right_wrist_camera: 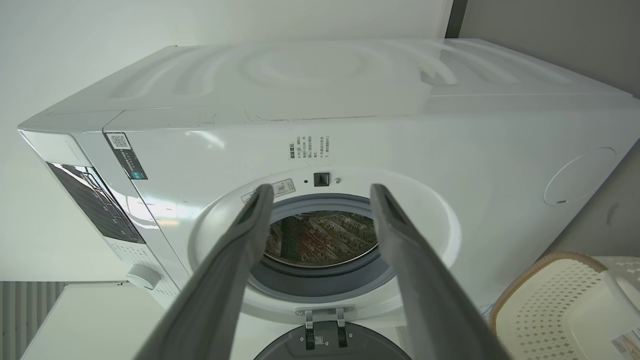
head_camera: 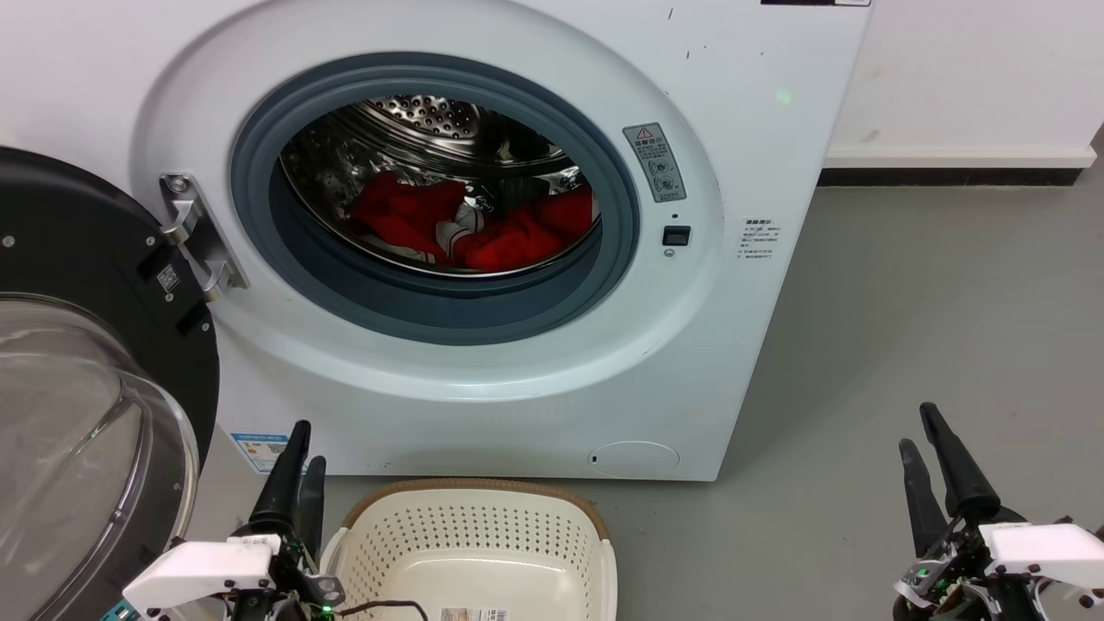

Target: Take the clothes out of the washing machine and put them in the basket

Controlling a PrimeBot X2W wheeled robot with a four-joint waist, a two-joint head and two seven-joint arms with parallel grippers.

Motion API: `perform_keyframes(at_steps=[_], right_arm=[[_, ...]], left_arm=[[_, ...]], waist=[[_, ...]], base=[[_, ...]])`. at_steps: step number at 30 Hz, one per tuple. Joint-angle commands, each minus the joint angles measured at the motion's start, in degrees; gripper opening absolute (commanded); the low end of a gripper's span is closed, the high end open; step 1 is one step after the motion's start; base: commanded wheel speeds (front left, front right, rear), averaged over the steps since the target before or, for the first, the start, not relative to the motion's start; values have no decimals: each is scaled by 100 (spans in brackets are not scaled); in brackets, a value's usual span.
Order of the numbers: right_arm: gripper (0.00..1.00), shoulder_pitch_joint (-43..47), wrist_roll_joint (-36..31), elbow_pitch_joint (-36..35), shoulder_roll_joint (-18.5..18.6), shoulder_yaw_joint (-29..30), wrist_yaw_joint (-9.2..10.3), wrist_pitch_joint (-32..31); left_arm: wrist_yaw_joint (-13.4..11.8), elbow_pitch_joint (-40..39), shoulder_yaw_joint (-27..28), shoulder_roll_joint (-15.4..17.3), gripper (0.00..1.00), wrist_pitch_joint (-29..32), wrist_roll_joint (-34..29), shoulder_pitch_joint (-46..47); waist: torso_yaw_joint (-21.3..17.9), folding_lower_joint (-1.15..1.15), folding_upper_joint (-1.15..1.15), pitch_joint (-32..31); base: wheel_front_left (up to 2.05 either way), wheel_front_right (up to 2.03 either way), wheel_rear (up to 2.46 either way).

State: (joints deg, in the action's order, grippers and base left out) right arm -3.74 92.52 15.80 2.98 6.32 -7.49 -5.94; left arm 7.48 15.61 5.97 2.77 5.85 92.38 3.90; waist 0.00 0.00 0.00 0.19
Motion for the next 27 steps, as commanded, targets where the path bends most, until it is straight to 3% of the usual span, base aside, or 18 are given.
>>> perform_keyframes(at_steps=[1,5,27], right_arm=[[100,-88,-77,-111,0,-18,-1,86],[100,-65,-371,-130,0,12,-1,201],[100,200,-3551,-1047,-3,-234,-1,725]], left_arm=[[1,-171,-9,11,100,-81,-93,94],[-3,-254,39,12,100,-195,-486,66],[-508,-945,-249,13,100,-720,-3112,-139]], waist=[[0,0,0,2],[-2,0,0,5],[-13,0,0,37]], base=[[0,0,0],[0,0,0],[0,0,0]])
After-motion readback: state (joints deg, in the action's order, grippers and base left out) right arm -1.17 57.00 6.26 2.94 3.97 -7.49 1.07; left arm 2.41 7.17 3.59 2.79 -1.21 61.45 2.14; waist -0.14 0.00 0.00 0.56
